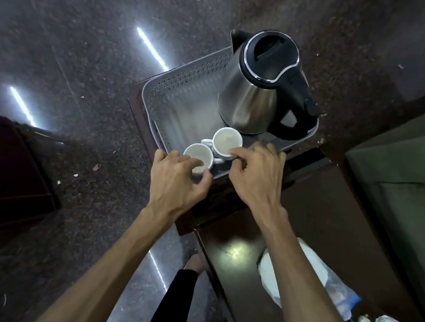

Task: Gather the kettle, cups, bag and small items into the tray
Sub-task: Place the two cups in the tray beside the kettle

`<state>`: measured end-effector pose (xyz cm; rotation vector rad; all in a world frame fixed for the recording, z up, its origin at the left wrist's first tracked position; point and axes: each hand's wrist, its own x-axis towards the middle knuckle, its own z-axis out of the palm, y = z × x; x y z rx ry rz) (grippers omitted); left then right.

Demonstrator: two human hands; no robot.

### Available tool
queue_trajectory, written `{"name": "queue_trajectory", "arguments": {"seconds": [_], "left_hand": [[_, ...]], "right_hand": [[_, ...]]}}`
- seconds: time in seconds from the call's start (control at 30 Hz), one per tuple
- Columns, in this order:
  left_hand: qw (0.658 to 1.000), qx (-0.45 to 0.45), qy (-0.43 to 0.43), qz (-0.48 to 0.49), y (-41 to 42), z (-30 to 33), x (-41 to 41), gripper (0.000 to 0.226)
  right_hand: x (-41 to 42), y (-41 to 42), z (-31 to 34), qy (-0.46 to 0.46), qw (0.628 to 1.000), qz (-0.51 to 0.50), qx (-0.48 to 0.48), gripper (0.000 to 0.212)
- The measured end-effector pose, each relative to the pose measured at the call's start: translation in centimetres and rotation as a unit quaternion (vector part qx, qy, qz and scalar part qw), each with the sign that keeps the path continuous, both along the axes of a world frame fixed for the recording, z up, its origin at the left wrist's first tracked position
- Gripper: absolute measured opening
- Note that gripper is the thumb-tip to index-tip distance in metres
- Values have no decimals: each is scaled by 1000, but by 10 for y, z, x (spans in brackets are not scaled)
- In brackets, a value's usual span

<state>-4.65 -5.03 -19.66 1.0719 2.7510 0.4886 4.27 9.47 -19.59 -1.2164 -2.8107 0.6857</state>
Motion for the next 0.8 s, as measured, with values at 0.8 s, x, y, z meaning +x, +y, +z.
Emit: {"name": "queue_trajectory", "arguments": {"seconds": [0.8], "left_hand": [[903, -141, -169, -369, 105, -70, 256, 52]], "right_hand": [[288, -121, -68, 84, 508, -805, -294, 20]]}}
